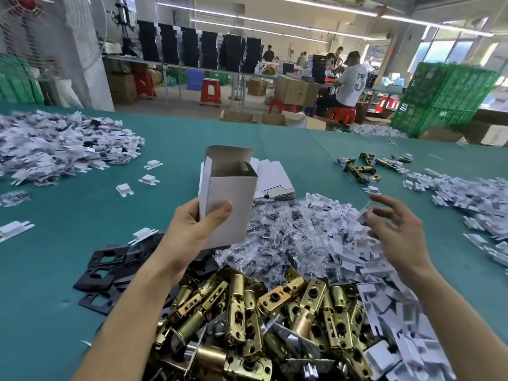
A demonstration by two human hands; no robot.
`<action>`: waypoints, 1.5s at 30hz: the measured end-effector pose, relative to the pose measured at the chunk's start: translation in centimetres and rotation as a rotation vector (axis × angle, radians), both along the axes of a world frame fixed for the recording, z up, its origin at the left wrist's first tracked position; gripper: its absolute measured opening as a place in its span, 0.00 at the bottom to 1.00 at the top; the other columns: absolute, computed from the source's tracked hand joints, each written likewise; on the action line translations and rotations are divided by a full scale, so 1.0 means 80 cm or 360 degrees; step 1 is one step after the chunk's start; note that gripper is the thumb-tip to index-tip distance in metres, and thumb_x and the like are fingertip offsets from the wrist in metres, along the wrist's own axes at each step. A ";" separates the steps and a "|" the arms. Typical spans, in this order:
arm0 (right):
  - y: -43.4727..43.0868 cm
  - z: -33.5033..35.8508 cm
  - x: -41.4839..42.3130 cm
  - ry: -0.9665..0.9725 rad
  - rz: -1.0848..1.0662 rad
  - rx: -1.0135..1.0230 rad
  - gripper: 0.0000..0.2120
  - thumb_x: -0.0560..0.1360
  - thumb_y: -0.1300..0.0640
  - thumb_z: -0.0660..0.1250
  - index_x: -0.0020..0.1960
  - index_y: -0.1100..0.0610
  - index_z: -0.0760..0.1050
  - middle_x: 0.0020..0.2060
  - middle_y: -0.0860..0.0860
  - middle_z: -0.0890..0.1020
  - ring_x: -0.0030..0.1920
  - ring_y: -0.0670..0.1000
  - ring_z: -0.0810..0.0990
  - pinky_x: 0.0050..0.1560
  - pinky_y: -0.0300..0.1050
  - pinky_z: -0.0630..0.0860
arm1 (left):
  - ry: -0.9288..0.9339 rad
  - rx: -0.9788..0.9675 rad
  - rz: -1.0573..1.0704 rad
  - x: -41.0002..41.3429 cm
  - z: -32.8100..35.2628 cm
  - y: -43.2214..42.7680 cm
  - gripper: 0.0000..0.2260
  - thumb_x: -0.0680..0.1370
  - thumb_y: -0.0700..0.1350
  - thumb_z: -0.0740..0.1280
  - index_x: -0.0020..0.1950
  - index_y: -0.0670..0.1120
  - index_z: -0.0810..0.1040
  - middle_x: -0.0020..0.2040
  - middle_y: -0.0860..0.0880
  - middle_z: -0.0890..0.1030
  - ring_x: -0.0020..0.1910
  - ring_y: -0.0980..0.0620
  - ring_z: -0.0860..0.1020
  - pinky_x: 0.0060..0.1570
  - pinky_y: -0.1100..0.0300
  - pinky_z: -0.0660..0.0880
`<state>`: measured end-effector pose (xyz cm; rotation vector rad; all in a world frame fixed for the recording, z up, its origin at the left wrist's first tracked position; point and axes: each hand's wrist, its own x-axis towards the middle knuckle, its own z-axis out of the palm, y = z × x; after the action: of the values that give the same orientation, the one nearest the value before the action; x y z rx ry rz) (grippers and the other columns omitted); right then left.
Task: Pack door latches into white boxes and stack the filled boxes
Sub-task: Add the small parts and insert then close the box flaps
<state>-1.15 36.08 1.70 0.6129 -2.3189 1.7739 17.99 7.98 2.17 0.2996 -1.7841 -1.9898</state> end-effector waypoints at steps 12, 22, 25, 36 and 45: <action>-0.089 0.070 0.056 0.0309 0.0636 -0.0391 0.13 0.77 0.58 0.67 0.61 0.51 0.76 0.46 0.51 0.85 0.44 0.47 0.84 0.45 0.37 0.80 | 0.0025 -0.0081 -0.0175 -0.004 -0.016 -0.002 0.14 0.69 0.56 0.76 0.53 0.57 0.85 0.45 0.52 0.85 0.39 0.58 0.82 0.30 0.64 0.76; -0.154 0.090 0.110 0.1132 0.0535 0.0142 0.09 0.77 0.62 0.70 0.56 0.55 0.82 0.40 0.39 0.78 0.34 0.36 0.71 0.38 0.26 0.64 | 0.0060 -0.0102 -0.0298 -0.002 -0.016 -0.005 0.14 0.68 0.58 0.74 0.53 0.59 0.85 0.45 0.54 0.85 0.41 0.60 0.82 0.34 0.66 0.76; -0.164 0.095 0.114 0.1214 0.0530 0.0045 0.07 0.77 0.63 0.70 0.54 0.58 0.81 0.40 0.32 0.74 0.35 0.34 0.72 0.39 0.25 0.64 | 0.0083 -0.0153 -0.0343 -0.002 -0.015 -0.005 0.14 0.69 0.57 0.74 0.54 0.59 0.85 0.47 0.52 0.86 0.43 0.58 0.83 0.38 0.65 0.77; -0.138 0.113 0.111 0.1424 0.0682 0.0544 0.08 0.79 0.55 0.68 0.56 0.55 0.81 0.48 0.49 0.84 0.39 0.45 0.75 0.39 0.53 0.78 | 0.0387 -0.0140 -0.0270 -0.002 -0.017 0.002 0.18 0.66 0.59 0.79 0.51 0.54 0.86 0.42 0.54 0.83 0.38 0.60 0.81 0.34 0.69 0.76; -0.156 0.148 0.149 0.1550 0.0917 0.0702 0.08 0.80 0.56 0.65 0.57 0.57 0.78 0.50 0.51 0.81 0.45 0.53 0.78 0.39 0.56 0.77 | 0.0572 -0.0257 0.0074 -0.006 -0.015 0.011 0.22 0.63 0.49 0.83 0.53 0.46 0.81 0.42 0.55 0.84 0.40 0.59 0.82 0.36 0.68 0.76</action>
<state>10.79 23.59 13.57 1.8443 -1.8496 0.7034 17.50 8.85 1.00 -0.0652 -1.6727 -1.7250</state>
